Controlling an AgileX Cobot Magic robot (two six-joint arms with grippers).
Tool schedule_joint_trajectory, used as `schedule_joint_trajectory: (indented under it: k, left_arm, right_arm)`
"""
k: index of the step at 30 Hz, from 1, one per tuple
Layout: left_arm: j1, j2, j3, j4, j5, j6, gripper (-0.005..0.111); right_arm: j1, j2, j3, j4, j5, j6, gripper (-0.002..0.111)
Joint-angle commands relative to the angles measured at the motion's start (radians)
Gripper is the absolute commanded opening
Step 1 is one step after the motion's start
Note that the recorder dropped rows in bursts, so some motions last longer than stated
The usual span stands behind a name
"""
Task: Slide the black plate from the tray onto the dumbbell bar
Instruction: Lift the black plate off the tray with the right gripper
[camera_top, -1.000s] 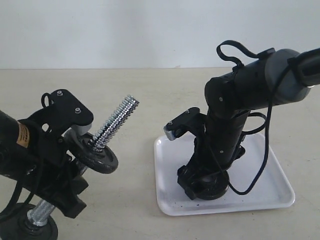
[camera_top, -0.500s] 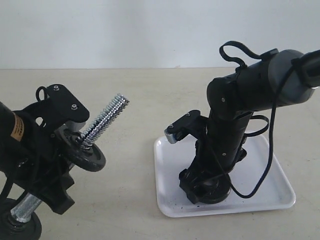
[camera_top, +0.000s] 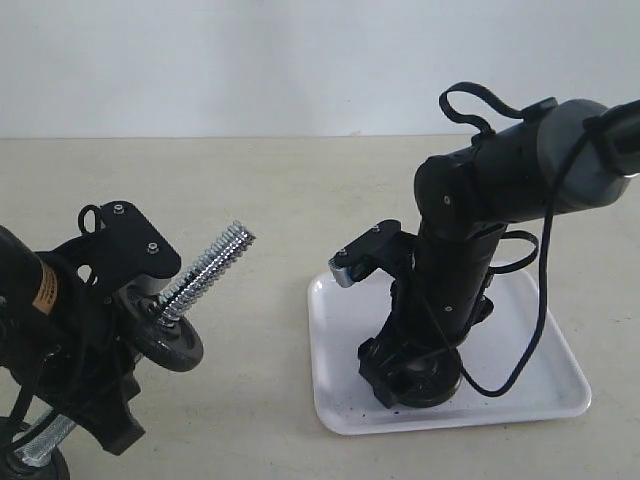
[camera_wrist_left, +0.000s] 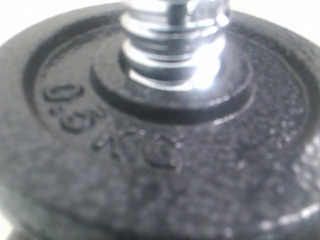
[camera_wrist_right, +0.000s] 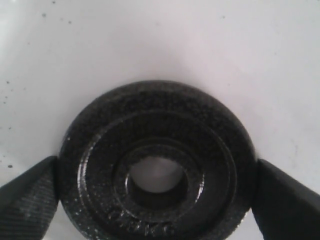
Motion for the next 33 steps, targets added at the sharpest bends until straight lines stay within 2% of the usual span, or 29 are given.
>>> schedule_joint_trajectory:
  k: [1,12,22,33]
  left_arm:
    - [-0.001,-0.033,-0.028,0.032,-0.092,-0.008,0.004]
    - [-0.001,-0.033,-0.028,0.032,-0.097,-0.008,0.004]
    - [-0.001,-0.033,-0.028,0.035,-0.088,-0.006,0.004]
    - [-0.001,-0.033,-0.028,0.037,-0.100,0.007,0.004]
  right_arm:
    - [0.001,-0.008,0.027,0.046,-0.016,-0.007,0.000]
    - [0.001,-0.200,0.027,0.036,-0.014,-0.002,0.000]
    - [-0.003,-0.277,0.027,0.019,0.002,0.001,0.000]
    - [-0.099,-0.328,-0.019,0.071,0.036,0.012,0.000]
